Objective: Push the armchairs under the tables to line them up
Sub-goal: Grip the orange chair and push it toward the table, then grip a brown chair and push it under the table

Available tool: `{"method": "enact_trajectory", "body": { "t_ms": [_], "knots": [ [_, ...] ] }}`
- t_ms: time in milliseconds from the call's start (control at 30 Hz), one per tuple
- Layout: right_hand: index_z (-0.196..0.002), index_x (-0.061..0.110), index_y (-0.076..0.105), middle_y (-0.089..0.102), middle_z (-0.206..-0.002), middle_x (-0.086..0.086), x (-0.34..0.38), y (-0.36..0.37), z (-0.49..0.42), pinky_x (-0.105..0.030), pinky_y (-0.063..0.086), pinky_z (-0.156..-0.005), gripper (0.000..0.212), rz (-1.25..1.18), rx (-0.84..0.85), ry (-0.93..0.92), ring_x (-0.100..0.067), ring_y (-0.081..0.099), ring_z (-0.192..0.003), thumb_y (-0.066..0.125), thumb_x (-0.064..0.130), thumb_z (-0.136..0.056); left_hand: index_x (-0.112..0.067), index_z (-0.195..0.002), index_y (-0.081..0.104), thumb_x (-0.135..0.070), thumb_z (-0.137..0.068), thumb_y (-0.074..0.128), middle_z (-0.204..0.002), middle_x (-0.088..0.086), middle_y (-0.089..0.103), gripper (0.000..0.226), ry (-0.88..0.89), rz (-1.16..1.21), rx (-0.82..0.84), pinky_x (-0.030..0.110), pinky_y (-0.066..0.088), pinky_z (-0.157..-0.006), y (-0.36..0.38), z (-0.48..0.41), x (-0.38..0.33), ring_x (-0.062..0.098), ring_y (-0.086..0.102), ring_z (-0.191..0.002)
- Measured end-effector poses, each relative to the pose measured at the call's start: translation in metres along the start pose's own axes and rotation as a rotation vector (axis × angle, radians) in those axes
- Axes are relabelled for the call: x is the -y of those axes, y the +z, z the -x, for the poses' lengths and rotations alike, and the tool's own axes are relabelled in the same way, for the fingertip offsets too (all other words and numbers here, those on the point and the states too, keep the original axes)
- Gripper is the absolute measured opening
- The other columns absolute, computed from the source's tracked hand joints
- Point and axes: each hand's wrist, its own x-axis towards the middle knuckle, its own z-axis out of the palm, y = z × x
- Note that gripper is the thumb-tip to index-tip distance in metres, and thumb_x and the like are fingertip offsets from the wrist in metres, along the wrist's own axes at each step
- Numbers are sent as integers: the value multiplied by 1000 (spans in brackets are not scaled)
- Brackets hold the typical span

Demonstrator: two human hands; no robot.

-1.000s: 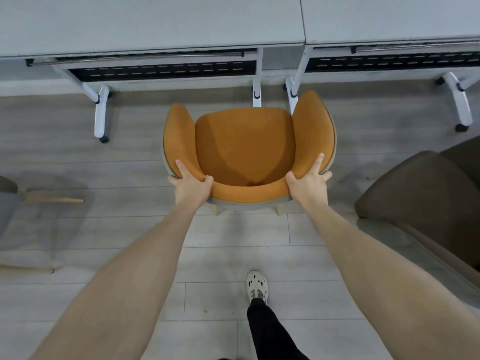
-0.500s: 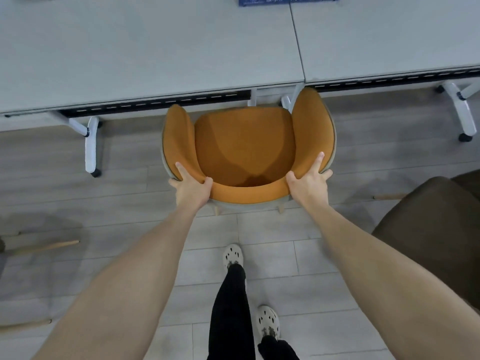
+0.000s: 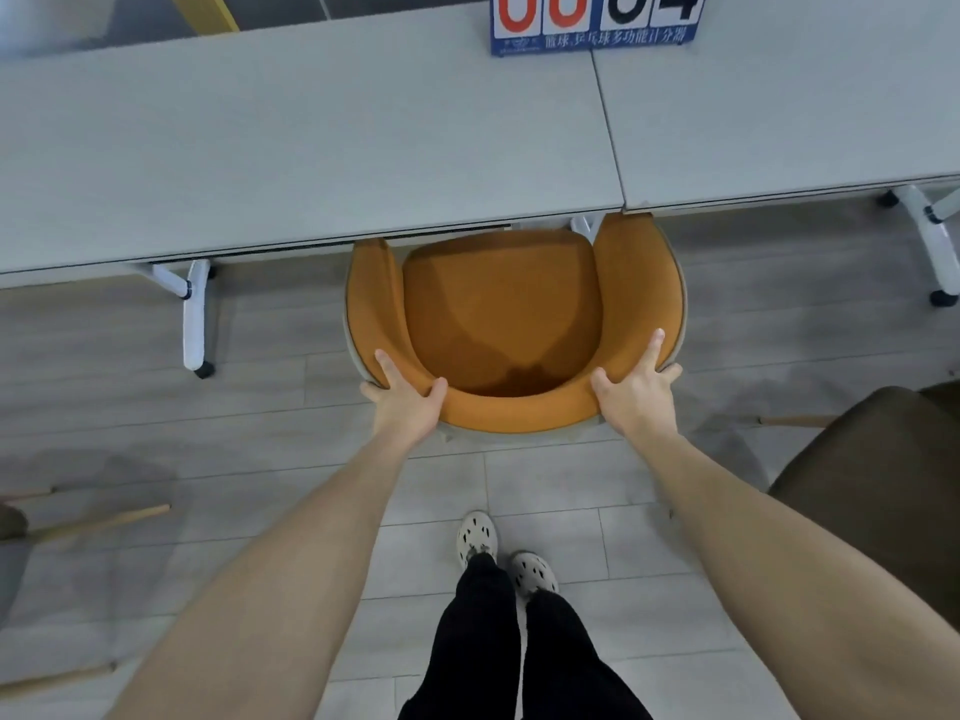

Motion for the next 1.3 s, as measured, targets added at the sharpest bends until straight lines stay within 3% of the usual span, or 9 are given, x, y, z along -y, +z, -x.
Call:
{"method": "enact_trajectory", "body": {
  "t_ms": [100, 200, 267, 367, 467, 567, 633, 967, 1300],
  "knots": [
    [-168, 33, -21, 11, -168, -24, 1, -6, -2, -47, 58, -93, 109, 77, 40, 8, -44, 62, -110, 56, 63, -96, -42, -170, -10, -78, -95, 56, -176, 21, 10, 106, 51, -36, 65, 55, 37, -122, -20, 10, 15, 46, 42, -151],
    [-168, 30, -24, 3, -174, -28, 10, -17, -5, -57, 43, -115, 110, 248, 114, 78, -53, 45, -144, 47, 76, -98, -42, -171, 7, -67, -100, 57, -167, 20, 41, 90, 151, -152, 62, 51, 43, -120, -44, 31, 43, 39, 47, -150],
    [-171, 27, -14, 12, -174, -30, 15, -22, -3, -63, 39, -120, 103, 402, 170, 79, -54, 35, -152, 37, 80, -99, -30, -170, 27, -49, -103, 62, -158, 17, 54, 78, 216, -285, 81, 46, 47, -115, -58, 51, 61, 37, 55, -141],
    [-170, 13, 18, 37, -163, -33, 31, -13, 39, -61, 51, -110, 92, 730, 216, -65, -52, 49, -142, 42, 68, -101, -20, -157, 52, -43, -106, 60, -155, 11, 60, 57, 240, -458, 88, 41, 47, -114, -79, 80, 103, 33, 57, -139],
    [-158, 4, 37, 42, -156, -28, 54, 19, 120, -51, 56, -102, 72, 963, 243, -400, -43, 57, -134, 57, 45, -102, -24, -154, 55, -52, -106, 57, -152, 7, 62, 56, 207, -478, 60, 43, 49, -113, -103, 109, 162, 31, 59, -137],
    [-154, 13, 45, 43, -156, -19, 83, 68, 190, -50, 50, -107, 62, 995, 467, -715, -40, 54, -138, 56, 50, -106, -24, -153, 56, -51, -106, 57, -151, 7, 62, 54, 175, -461, -2, 43, 50, -111, -128, 137, 227, 32, 60, -136],
    [-151, 16, 52, 50, -156, -15, 106, 109, 227, -47, 47, -112, 59, 997, 568, -830, -36, 52, -141, 57, 52, -104, -26, -154, 54, -52, -106, 55, -153, 5, 61, 54, 138, -452, -22, 43, 50, -111, -147, 157, 278, 32, 59, -137],
    [-156, 9, 50, 53, -159, -18, 201, 319, 453, -42, 43, -117, 64, 1075, 573, -1035, -36, 50, -146, 60, 49, -106, -24, -148, 58, -50, -106, 56, -149, 5, 64, 50, -49, -387, -94, 42, 52, -108, -280, 240, 587, 32, 61, -134],
    [-154, 9, 51, 52, -159, -16, 273, 485, 642, -45, 44, -117, 60, 1054, 636, -1113, -35, 51, -144, 60, 44, -106, -26, -145, 62, -47, -104, 60, -142, 8, 66, 46, -121, -321, -174, 44, 52, -107, -418, 268, 775, 32, 61, -133]
  ]
}}
